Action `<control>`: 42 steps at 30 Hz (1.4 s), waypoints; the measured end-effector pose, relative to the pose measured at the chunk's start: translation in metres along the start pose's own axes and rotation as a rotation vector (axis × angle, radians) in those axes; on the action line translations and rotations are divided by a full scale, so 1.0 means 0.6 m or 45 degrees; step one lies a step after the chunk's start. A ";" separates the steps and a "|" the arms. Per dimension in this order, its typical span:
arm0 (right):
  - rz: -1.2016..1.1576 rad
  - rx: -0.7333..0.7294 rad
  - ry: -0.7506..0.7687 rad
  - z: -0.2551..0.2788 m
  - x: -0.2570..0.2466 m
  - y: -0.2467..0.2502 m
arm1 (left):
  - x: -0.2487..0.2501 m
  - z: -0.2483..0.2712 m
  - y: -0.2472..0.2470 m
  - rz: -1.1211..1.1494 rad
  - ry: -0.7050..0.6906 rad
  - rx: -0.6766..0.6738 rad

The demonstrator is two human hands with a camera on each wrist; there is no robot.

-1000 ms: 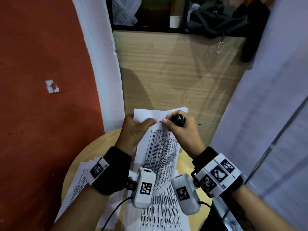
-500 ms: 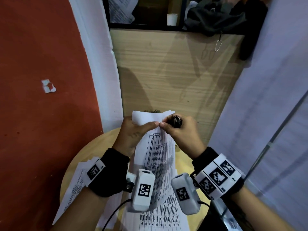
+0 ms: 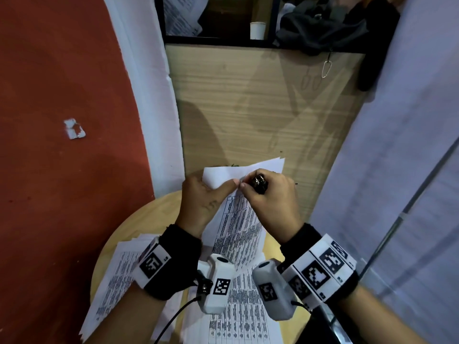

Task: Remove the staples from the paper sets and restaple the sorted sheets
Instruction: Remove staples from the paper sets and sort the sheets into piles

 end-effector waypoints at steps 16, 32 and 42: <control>0.086 -0.061 -0.077 -0.003 -0.019 -0.001 | 0.004 -0.004 -0.009 -0.024 0.002 0.066; -0.080 -0.028 0.274 -0.014 -0.008 0.013 | 0.001 -0.003 0.000 0.058 0.135 -0.101; -0.174 -0.116 0.103 -0.013 -0.004 0.005 | 0.001 -0.005 0.005 0.002 0.114 -0.053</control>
Point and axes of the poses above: each hand's wrist, its own z-axis away from the middle knuckle, its own y-axis out of the back of the hand, x = y × z, the point moved 3 cm from there along -z, towards the middle knuckle, and after that the axes turned 14 degrees about y, right-handed, at the moved point
